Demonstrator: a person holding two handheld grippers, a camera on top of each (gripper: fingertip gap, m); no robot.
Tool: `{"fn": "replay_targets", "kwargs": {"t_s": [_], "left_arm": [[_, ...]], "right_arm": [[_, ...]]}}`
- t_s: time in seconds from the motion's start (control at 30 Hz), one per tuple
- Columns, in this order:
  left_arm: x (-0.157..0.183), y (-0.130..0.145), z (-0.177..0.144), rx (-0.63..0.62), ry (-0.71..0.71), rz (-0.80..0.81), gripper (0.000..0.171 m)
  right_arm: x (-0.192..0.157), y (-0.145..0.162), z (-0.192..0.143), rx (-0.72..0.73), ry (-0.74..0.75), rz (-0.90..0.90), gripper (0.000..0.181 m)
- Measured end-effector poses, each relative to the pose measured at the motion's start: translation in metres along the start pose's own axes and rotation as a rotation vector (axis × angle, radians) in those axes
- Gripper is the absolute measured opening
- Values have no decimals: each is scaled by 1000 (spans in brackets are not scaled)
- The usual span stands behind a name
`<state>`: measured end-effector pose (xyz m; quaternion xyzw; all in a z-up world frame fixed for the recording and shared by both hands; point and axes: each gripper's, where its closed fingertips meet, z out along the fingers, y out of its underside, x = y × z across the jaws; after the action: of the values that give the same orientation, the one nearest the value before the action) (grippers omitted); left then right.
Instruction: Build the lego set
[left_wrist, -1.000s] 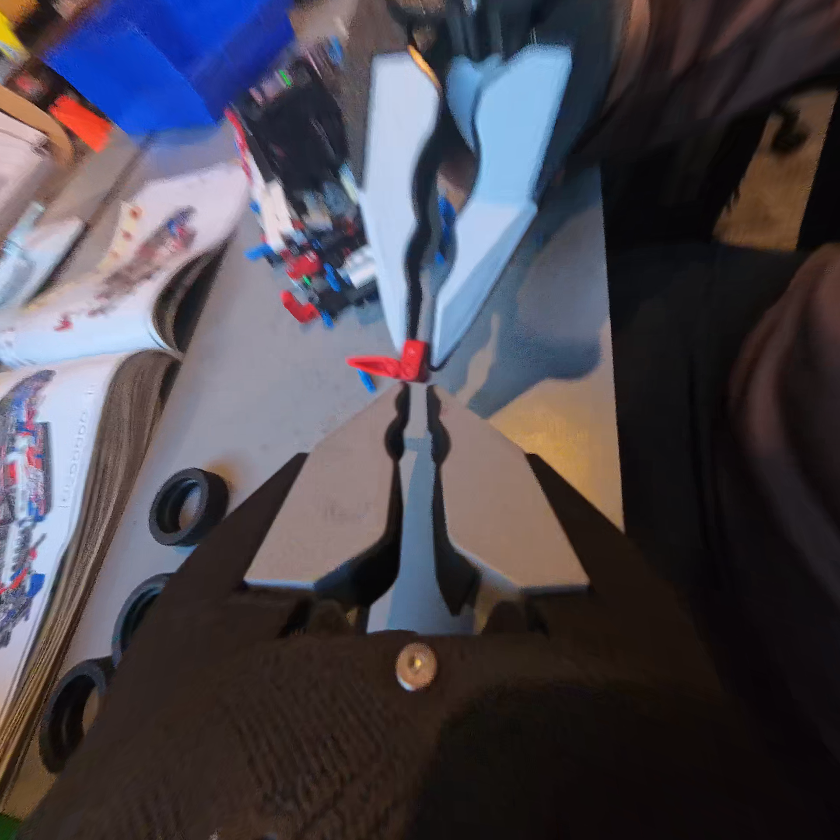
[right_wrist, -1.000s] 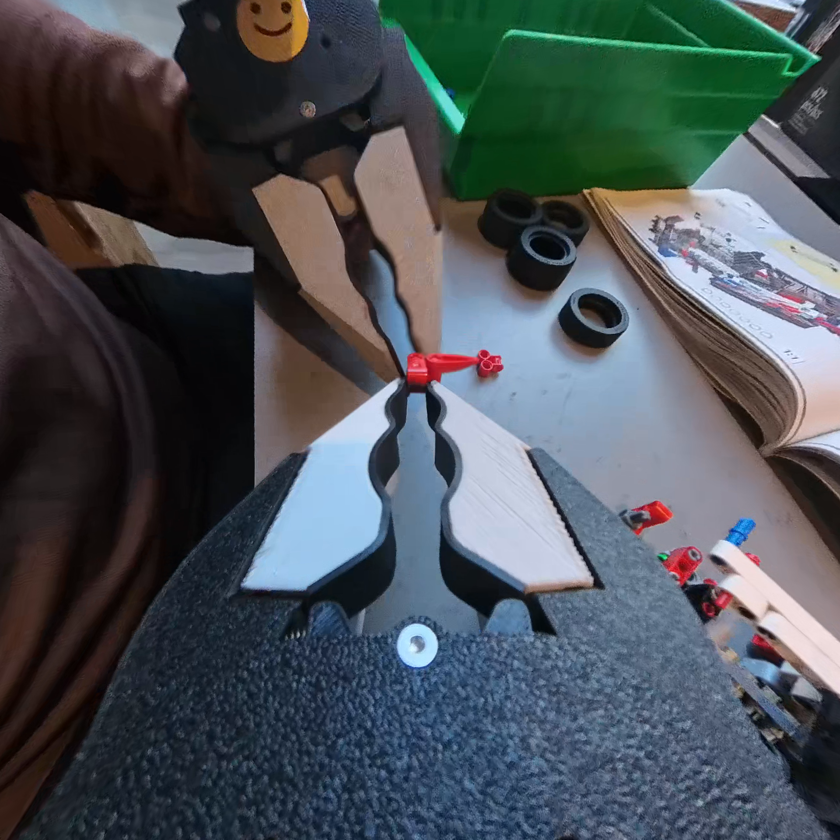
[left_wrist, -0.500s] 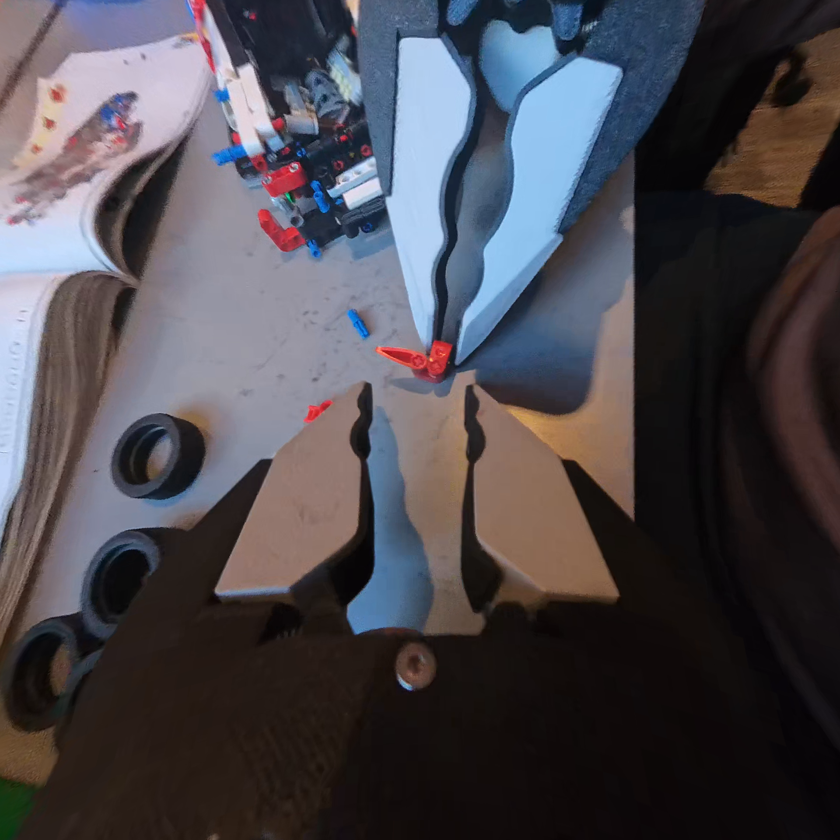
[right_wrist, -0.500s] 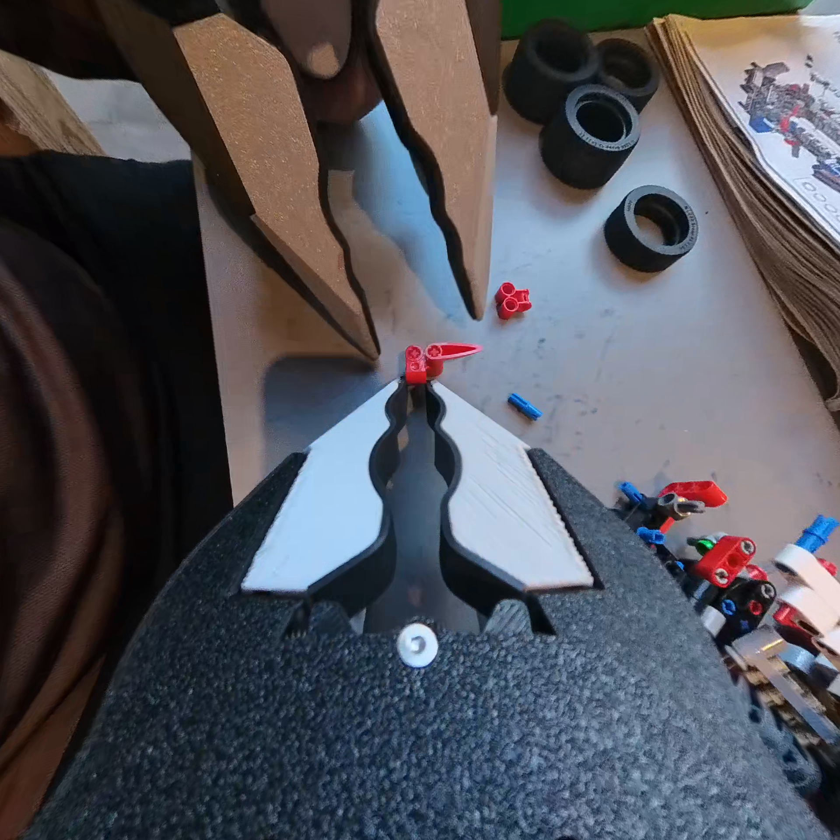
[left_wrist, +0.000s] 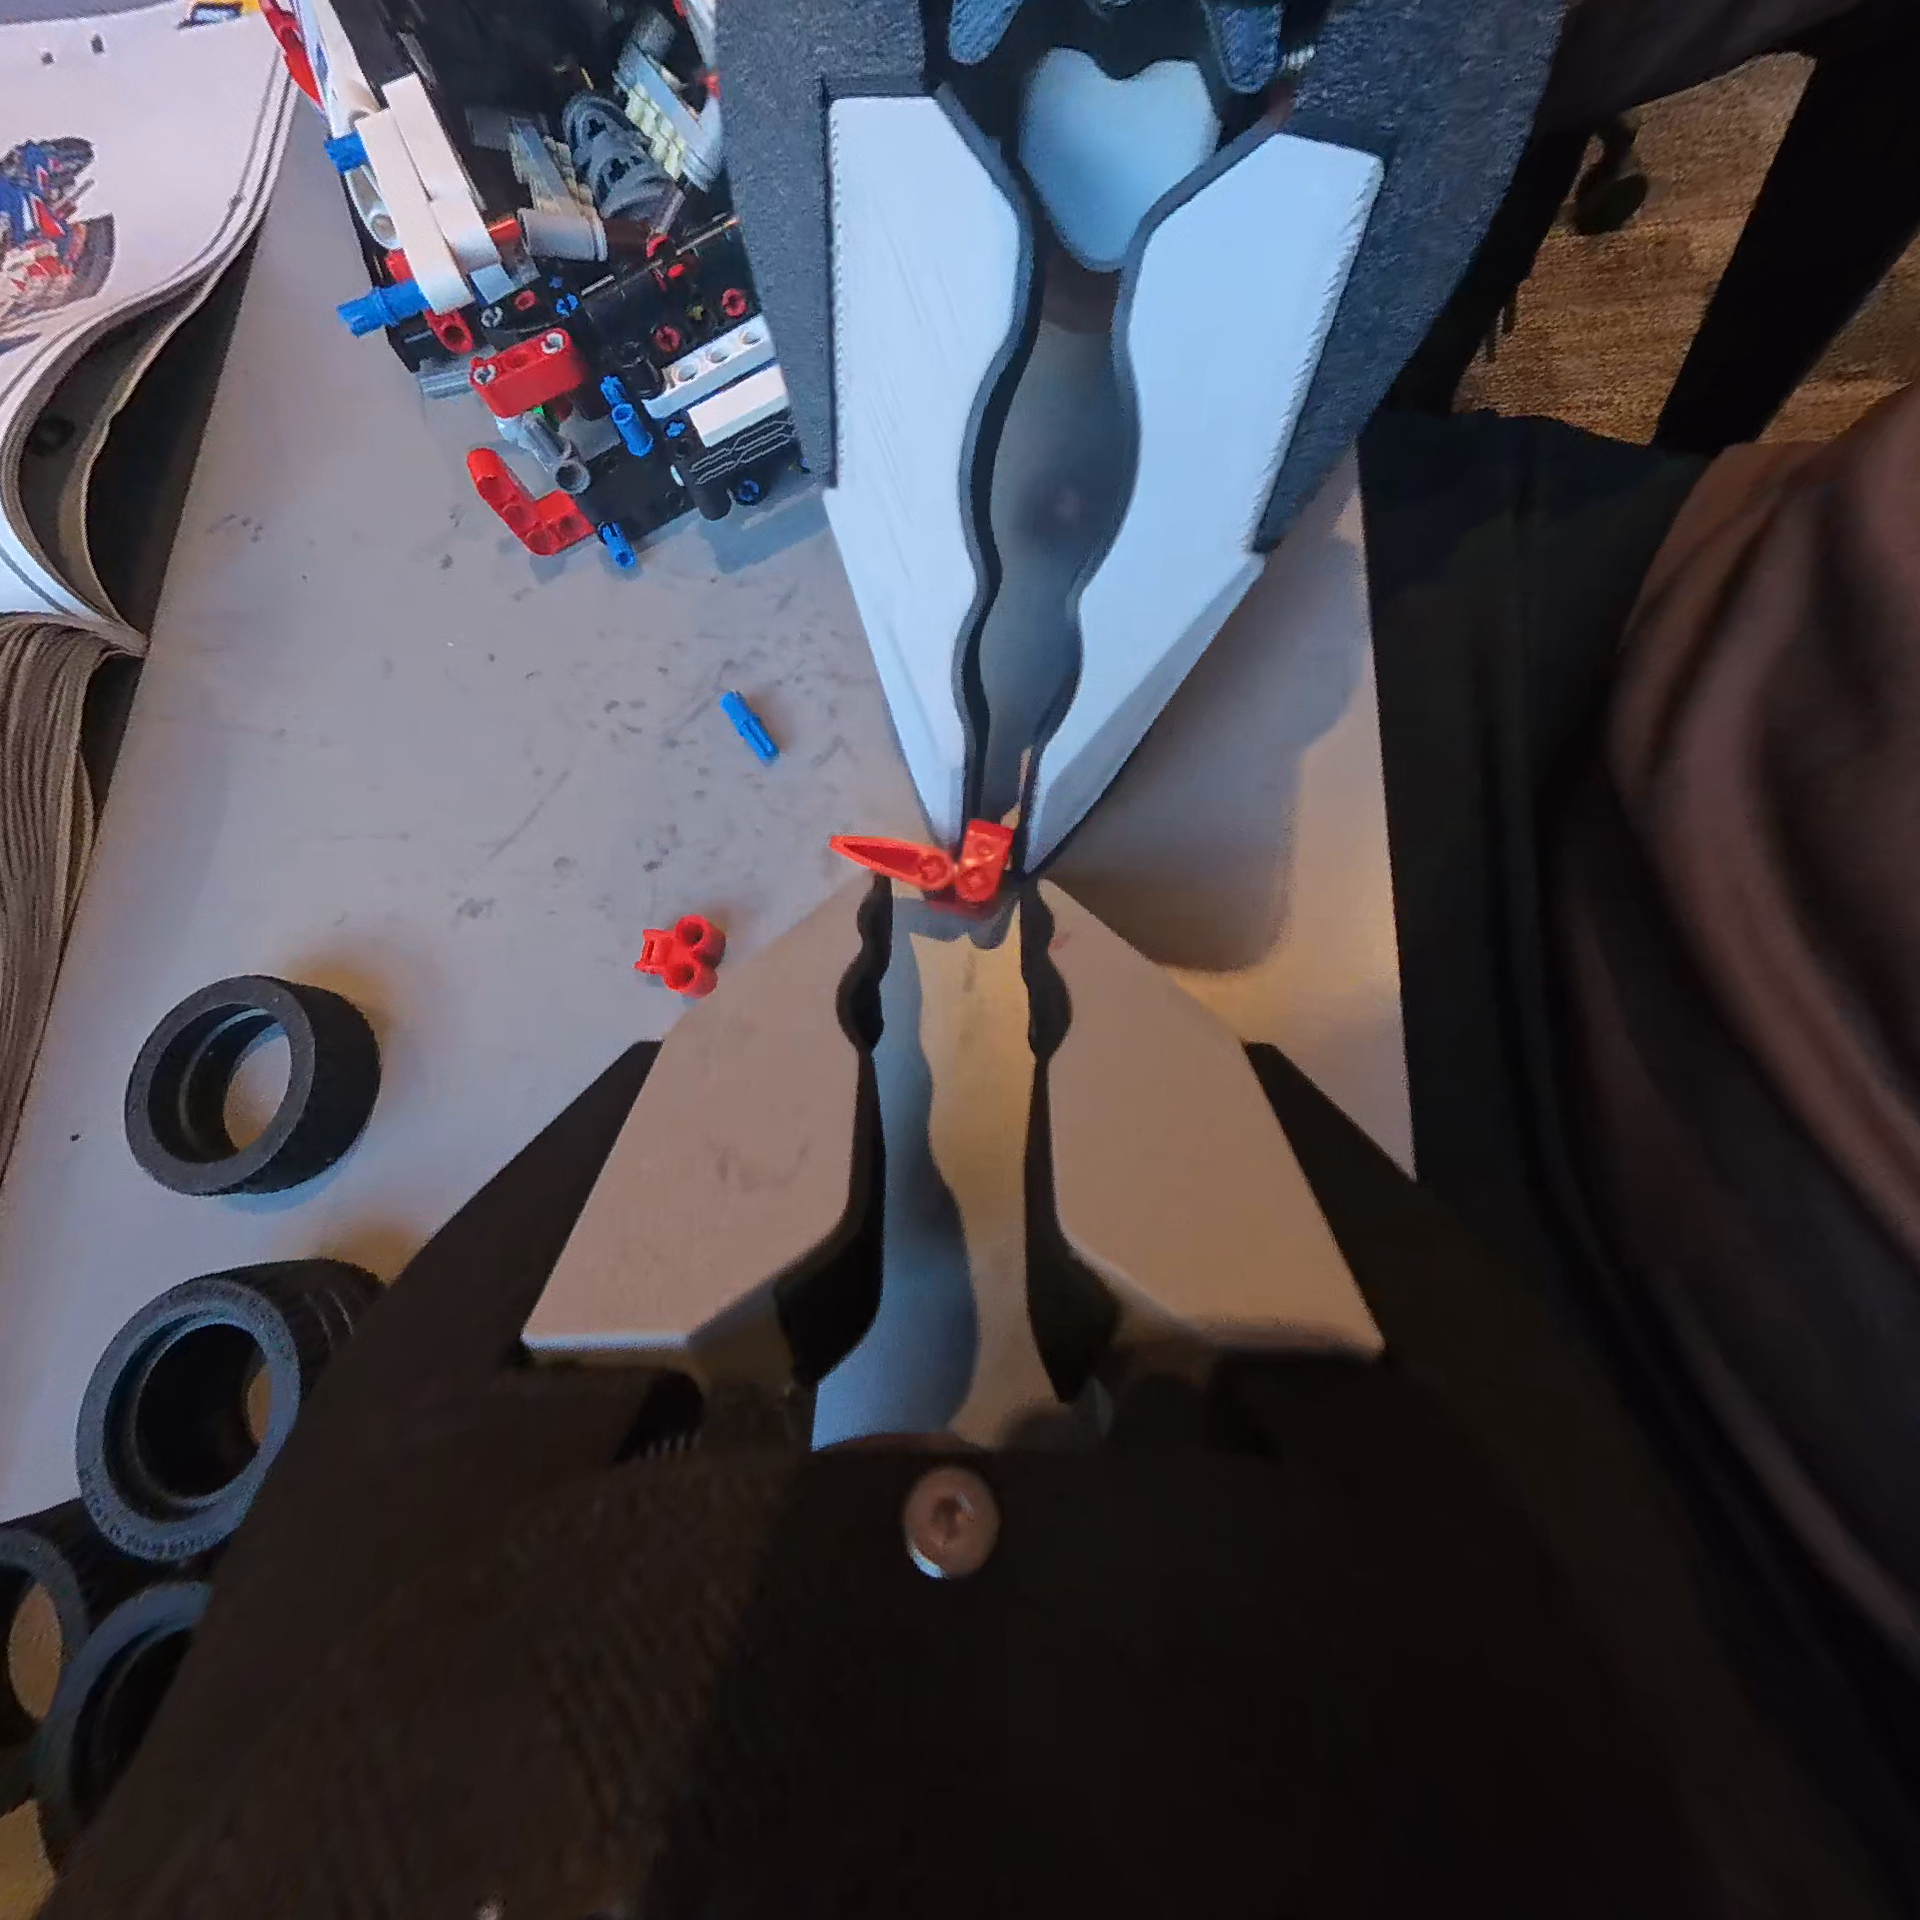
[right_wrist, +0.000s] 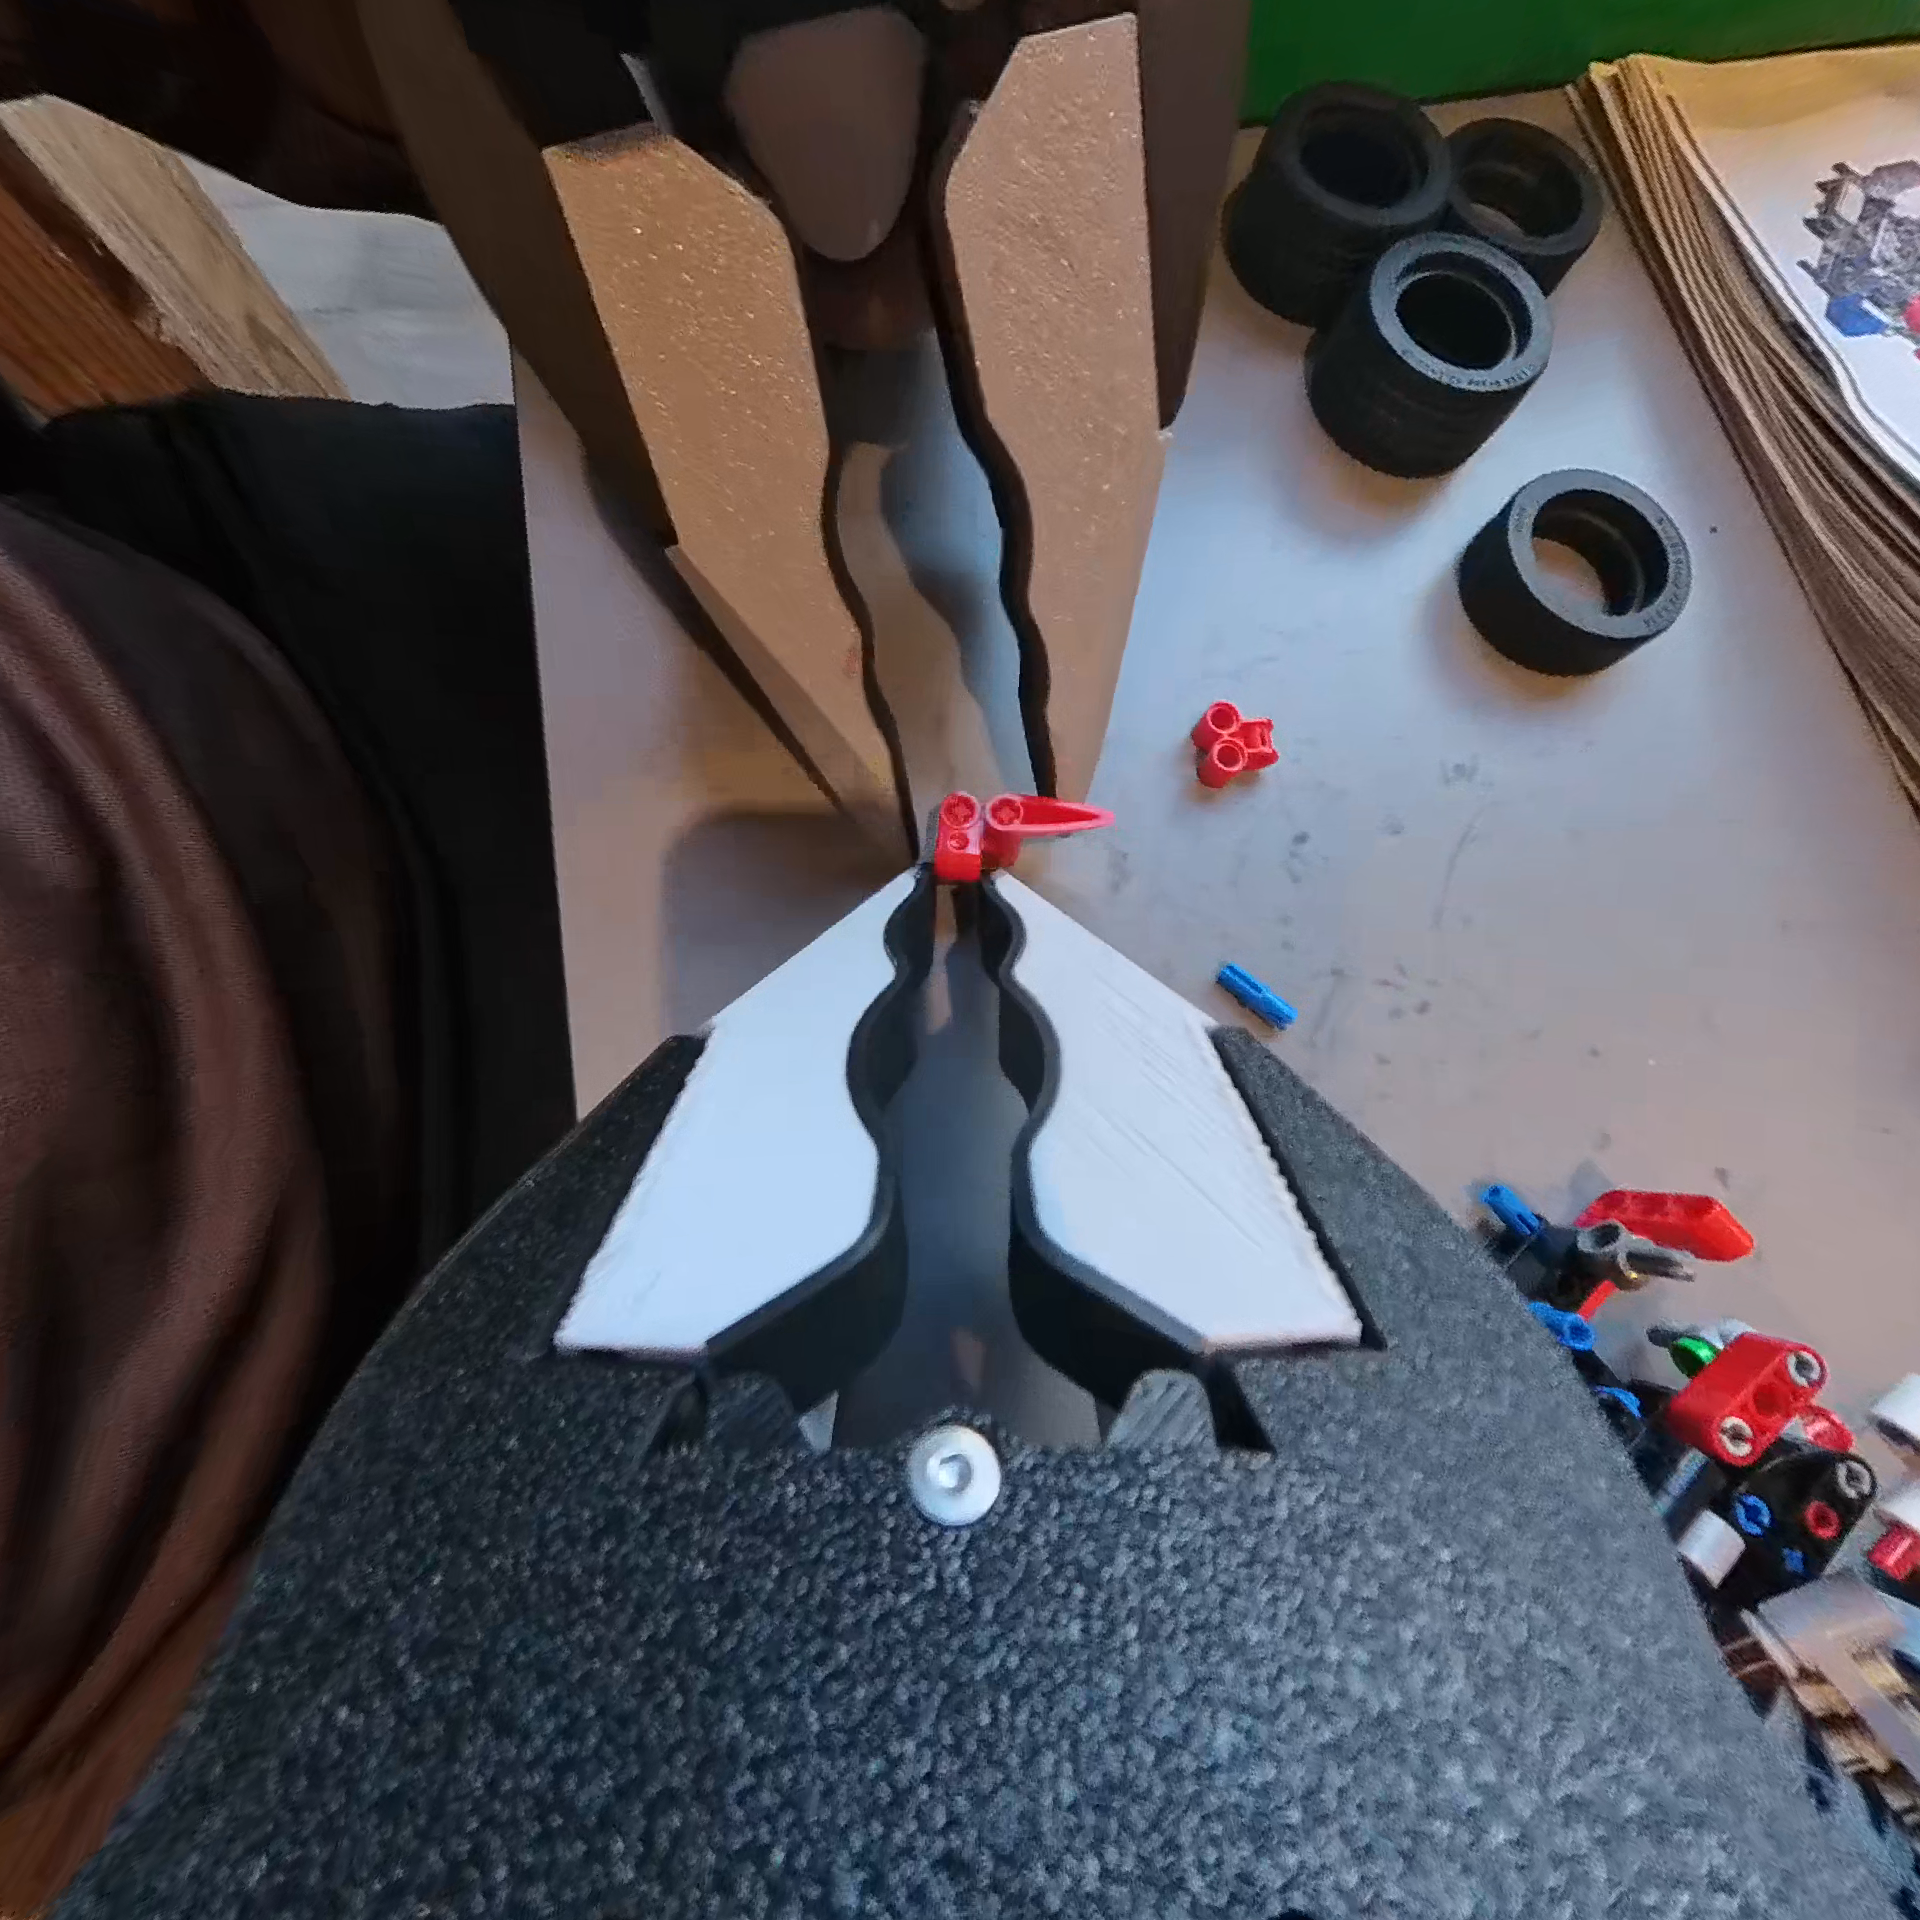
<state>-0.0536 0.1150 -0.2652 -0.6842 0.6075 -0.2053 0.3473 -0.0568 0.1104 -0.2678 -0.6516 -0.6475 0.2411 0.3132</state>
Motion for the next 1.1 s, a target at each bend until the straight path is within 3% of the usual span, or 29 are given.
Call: {"fn": "replay_targets", "kwargs": {"t_s": [0.17,0.33,0.47,0.6,0.97,1.1], "left_arm": [[0,1,0,-2,40,-41,20],[1,1,-1,1,24,-17,19],[0,1,-1,1,22,-17,20],[0,2,-1,1,15,-17,21],[-2,2,-1,2,-12,-1,22],[-2,2,-1,3,-14,-4,24]], "right_arm": [[-9,1,-9,11,-28,19,20],[16,-1,-29,4,72,-1,19],[47,10,-38,-172,175,-145,18],[54,16,-35,-304,85,-305,0],[63,22,-17,-549,-46,-606,11],[60,25,-15,-556,-95,-587,8]]}}
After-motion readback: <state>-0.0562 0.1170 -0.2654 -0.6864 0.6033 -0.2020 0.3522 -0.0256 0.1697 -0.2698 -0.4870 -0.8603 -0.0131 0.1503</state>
